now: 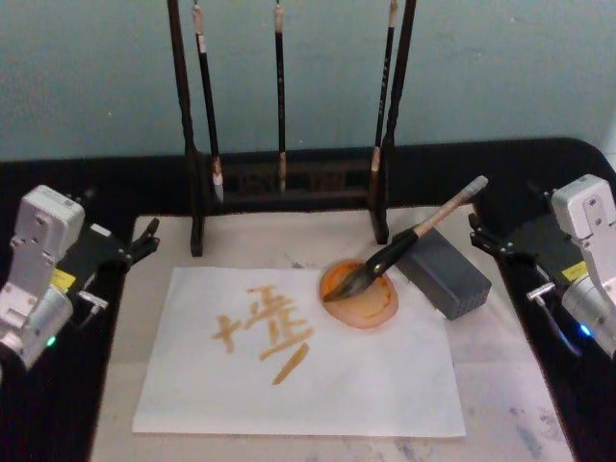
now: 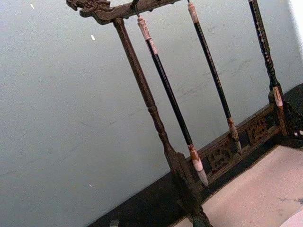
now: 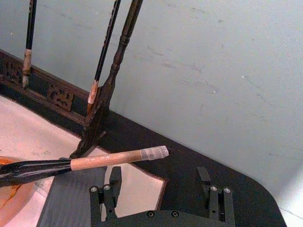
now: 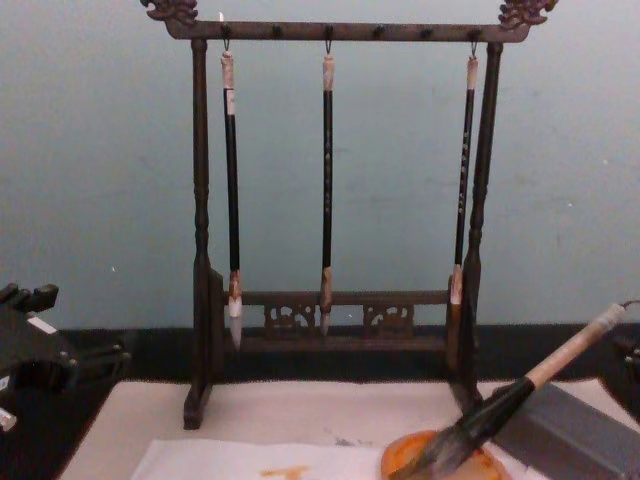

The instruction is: Pick up the brush from the inkstone, write on the paper, then place the brush back to its original position.

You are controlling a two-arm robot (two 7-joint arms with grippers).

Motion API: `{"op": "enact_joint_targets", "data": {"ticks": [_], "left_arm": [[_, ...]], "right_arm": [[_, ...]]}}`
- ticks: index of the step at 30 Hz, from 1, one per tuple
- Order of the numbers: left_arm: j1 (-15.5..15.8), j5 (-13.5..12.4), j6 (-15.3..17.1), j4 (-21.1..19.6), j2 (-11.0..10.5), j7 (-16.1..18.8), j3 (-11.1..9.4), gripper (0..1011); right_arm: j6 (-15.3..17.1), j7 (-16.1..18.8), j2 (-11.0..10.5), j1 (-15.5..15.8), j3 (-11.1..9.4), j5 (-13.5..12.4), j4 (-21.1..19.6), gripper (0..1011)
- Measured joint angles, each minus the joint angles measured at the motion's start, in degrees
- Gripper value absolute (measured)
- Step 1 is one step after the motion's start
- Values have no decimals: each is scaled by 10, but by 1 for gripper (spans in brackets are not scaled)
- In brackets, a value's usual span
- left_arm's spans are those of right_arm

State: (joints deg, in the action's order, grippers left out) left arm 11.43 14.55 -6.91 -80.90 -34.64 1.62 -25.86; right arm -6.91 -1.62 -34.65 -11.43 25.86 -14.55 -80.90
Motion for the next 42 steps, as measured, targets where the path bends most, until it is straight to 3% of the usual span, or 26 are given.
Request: {"op": "enact_joint_targets", "data": {"ticks": [42], "left_arm": [[0, 0, 0, 0, 0, 0, 0, 1010]], "right_arm": [[0, 0, 0, 0, 0, 0, 0, 1000]]}}
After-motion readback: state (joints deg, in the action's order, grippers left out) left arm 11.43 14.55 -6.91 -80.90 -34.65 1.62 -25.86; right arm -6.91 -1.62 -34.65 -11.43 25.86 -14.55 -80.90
